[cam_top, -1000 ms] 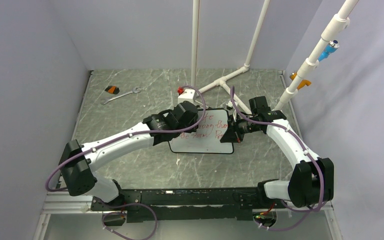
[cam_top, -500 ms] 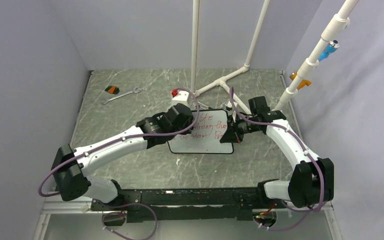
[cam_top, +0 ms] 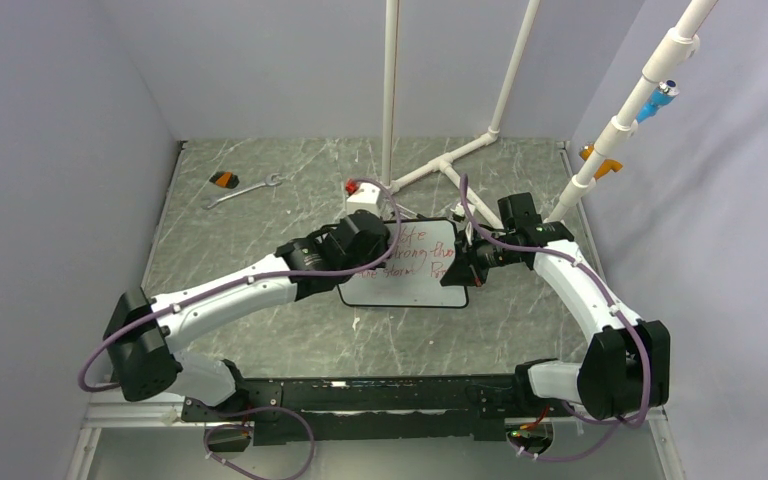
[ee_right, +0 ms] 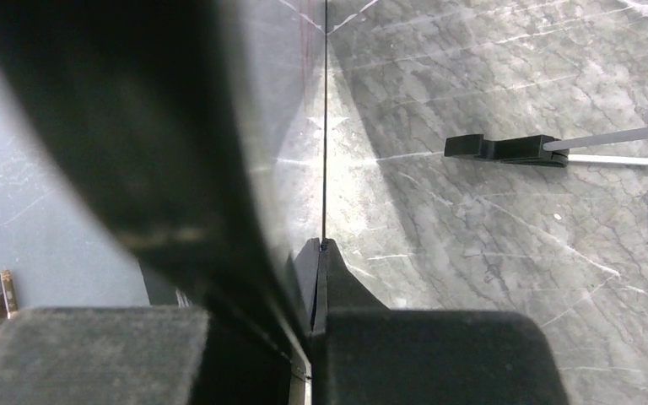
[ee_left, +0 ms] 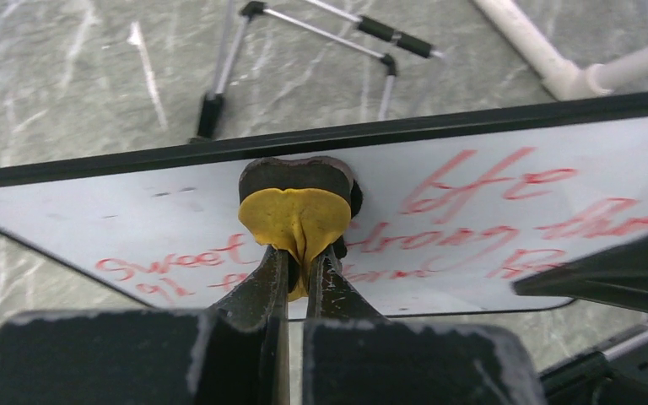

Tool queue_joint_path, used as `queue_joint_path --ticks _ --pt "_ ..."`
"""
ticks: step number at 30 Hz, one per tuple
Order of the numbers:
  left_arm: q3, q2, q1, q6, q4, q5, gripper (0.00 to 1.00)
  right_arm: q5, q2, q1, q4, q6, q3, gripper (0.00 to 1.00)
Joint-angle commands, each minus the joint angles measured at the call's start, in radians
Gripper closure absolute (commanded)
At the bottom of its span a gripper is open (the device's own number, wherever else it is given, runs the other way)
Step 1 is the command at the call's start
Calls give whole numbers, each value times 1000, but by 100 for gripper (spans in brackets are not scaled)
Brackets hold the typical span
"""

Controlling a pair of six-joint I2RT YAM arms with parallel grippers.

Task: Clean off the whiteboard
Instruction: Erase the whiteboard at the center of the board.

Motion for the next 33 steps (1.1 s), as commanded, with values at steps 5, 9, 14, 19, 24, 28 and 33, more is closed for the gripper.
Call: queue_joint_path --ticks 5,9,14,19,24,28,33 --pt "-59 -53 69 12 27 -15 100 -38 -45 7 2 -38 15 100" --pt "-6 -28 30 36 56 25 100 -29 -47 7 8 -36 9 100" --pt "60 12 -16 52 62 23 100 -33 -41 6 4 -38 14 100" --pt "51 37 -17 48 87 23 100 -27 -42 6 8 -37 10 100" --pt "5 30 28 42 61 -32 100 -21 -49 0 11 -34 7 100" --pt "-89 -23 88 16 88 -26 100 -24 -50 -9 11 -34 7 100" --pt "-129 -49 109 2 120 -9 100 -30 -33 -9 6 -37 13 100"
